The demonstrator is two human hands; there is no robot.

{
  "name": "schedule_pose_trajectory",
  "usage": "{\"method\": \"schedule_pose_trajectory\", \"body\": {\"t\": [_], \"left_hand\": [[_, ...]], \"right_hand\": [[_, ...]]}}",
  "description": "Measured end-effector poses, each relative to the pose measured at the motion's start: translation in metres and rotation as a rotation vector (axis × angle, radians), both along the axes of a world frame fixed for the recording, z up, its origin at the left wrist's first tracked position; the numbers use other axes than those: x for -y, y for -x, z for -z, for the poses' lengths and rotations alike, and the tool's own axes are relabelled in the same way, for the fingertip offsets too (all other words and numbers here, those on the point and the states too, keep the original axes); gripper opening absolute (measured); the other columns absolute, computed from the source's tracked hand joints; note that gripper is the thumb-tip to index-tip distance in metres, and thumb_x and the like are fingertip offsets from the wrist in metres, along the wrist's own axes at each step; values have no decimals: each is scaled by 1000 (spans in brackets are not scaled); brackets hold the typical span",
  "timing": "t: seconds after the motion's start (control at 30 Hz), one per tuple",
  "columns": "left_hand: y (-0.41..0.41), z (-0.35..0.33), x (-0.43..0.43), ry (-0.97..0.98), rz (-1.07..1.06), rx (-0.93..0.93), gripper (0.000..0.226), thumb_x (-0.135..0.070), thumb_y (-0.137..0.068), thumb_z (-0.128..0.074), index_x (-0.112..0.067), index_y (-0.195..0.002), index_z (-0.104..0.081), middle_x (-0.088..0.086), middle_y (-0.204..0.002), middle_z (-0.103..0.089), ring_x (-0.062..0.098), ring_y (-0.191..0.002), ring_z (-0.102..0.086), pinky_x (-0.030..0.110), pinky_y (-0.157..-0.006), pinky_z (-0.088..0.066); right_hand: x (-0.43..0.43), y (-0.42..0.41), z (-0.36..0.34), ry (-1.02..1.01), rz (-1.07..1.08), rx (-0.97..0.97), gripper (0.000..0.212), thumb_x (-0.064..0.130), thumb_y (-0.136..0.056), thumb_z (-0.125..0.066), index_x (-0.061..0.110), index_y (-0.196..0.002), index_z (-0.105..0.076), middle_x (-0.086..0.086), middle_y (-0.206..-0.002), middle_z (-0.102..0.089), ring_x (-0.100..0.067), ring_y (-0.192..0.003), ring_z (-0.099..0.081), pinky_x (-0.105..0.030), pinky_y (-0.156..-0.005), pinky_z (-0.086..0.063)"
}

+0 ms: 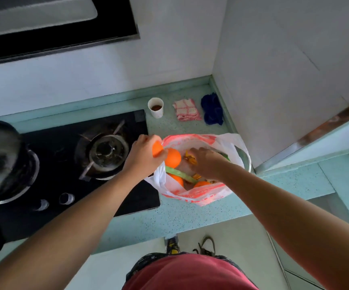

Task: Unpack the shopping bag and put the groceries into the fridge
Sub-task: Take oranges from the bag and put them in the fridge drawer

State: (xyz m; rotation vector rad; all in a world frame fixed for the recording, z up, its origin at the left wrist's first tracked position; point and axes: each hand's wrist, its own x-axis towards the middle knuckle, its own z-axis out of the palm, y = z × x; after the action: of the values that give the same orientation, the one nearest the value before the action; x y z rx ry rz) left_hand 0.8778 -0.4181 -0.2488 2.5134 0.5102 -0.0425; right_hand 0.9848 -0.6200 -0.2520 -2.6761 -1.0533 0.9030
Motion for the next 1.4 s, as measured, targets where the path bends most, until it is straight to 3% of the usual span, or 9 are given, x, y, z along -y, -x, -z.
{"method": "schedule_pose_trajectory", "body": {"t": [0.1, 0.23, 0.43, 0.6, 0.7, 0.9, 1.07, 1.27, 1.4], "left_hand": [[22, 0, -12, -3, -75, -5, 35, -49, -84, -70, -32, -111, -55, -1, -115, -52, 20, -99, -56, 36, -84, -52], [49, 3, -24, -5, -127, -20, 38, -45, -84, -71, -32, -116, -54, 0, -120, -52, 20, -102, -55, 37, -83, -54], [75, 10, -36, -12, -165, -22, 40, -47, -84, -71, -33, -117, -53, -4, -122, -51, 18, -100, -56, 36, -80, -56], [76, 13, -40, -27, -120, -34, 41, -47, -84, -71, -33, -118, -53, -3, -123, -49, 23, -105, -54, 41, -81, -55], [70, 16, -41, -21, -92, -42, 40, -46, -85, -70, -33, -119, -53, -2, -123, -49, 23, -107, -53, 41, -84, -54], [57, 14, -36, -21, -32, -12, 39, -44, -83, -69, -35, -116, -51, -3, -119, -50, 24, -105, -53, 44, -84, -54], [51, 1, -23, -61, -2, -7, 35, -44, -83, -66, -35, -113, -53, -3, -116, -51, 24, -104, -54, 46, -81, -55], [70, -12, 5, -132, -49, 6, 37, -48, -83, -65, -33, -115, -55, -2, -116, -52, 23, -102, -56, 42, -80, -55], [100, -24, 31, -154, -175, 3, 37, -49, -81, -64, -33, -113, -55, -4, -112, -52, 20, -99, -55, 40, -76, -56]], "right_hand": [[-28, 0, 11, 22, -51, -35, 58, 39, -101, -51, 20, -152, -32, -17, -143, -47, -34, -127, -50, -45, -102, -45], [-62, 0, 38, 16, -83, -53, 62, 36, -100, -53, 24, -154, -25, -16, -150, -36, -39, -133, -45, -51, -108, -43], [-84, -8, 81, 159, -86, 20, 76, 15, -92, -60, 24, -155, -20, -16, -157, -24, -44, -140, -34, -61, -111, -35], [-86, -9, 94, 134, -60, -7, 86, 17, -81, -74, 23, -150, -23, -18, -148, -35, -48, -131, -45, -60, -110, -36], [-83, -7, 93, 141, -51, -7, 84, 20, -80, -75, 26, -148, -26, -19, -150, -30, -50, -133, -42, -61, -113, -33], [-59, -5, 33, 81, 31, 82, 74, 53, -80, -70, 36, -144, -38, -14, -142, -36, -40, -129, -42, -51, -102, -47], [-43, 13, -25, -22, 42, 80, 72, 47, -79, -75, 34, -142, -43, -10, -134, -38, -30, -115, -52, -38, -92, -53], [-22, 40, -62, -82, -115, 138, 71, 48, -77, -74, 33, -141, -44, -2, -136, -46, -25, -119, -51, -37, -95, -50], [-14, 58, -78, -135, -251, 174, 69, 46, -78, -72, 34, -140, -45, 1, -136, -47, -25, -118, -52, -30, -85, -45]]}}
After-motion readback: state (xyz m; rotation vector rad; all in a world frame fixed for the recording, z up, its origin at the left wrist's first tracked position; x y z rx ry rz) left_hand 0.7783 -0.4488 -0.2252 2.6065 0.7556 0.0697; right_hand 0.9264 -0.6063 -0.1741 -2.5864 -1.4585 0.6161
